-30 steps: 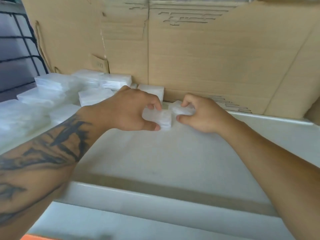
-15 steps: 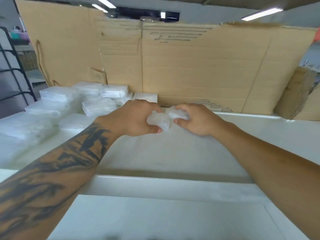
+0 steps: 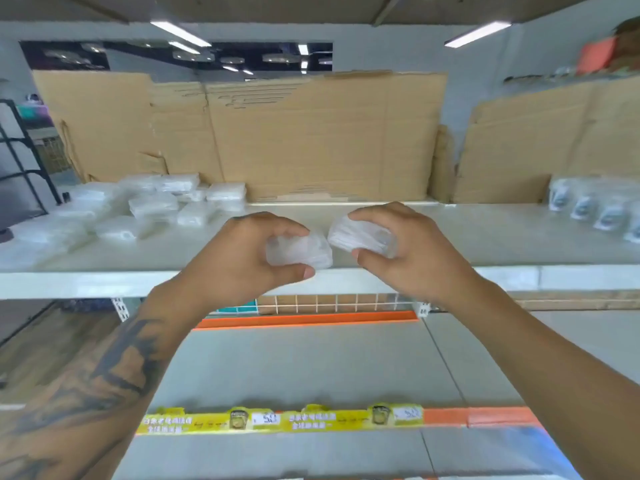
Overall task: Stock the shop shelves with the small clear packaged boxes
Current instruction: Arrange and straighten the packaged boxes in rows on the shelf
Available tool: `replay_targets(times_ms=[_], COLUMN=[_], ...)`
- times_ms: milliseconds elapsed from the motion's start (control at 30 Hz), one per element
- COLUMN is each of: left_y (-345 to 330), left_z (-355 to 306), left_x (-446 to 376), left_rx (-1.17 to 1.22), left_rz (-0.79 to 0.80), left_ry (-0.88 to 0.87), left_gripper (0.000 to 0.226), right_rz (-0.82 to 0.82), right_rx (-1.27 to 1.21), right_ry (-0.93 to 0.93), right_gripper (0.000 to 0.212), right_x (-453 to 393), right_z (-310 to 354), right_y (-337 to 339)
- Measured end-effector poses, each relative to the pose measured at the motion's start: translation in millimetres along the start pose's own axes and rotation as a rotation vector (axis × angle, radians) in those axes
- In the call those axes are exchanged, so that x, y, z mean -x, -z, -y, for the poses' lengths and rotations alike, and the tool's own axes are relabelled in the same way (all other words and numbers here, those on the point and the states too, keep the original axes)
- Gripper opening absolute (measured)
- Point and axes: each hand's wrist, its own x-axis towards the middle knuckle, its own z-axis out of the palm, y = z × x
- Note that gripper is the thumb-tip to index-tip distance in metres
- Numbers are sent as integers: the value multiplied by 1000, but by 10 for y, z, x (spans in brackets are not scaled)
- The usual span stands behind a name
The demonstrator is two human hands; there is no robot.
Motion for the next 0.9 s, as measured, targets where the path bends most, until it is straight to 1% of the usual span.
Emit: replay_targets(times_ms=[133,267,367,500,667,767,900], left_y=[-542,-1191,-1637,-2178,-2696,-2954,-3321], left_z=[-887,-1642,-2131,-2648,-3118,-3330,-3533], left_x=[440,787,953,1015,894,736,445], left_rx=[92,194,262,310,341,367,400], left_rz=[-48,-20,26,76,160,186,201], left_ry=[-48,-68,-79,-99,-127,-149,-157], left_gripper=[50,46,45,44,45,46,48], right_rz=[-171,-290,-318,-309,-352,-381,-403], right_rx=[-112,-137,-122,-152,-152,-169,-162], right_ry=[25,-13,-73,-192,-278,-346,-389], right_gripper=[47,47,48,49,49,48,47], right_x=[1066,2074,2717,3405,3964,4136,4197], right_z=[-230,-535,-769,-1089,-1408,-1624,-1993], right_y=[516,926,1221,1569,1864,2008,2232])
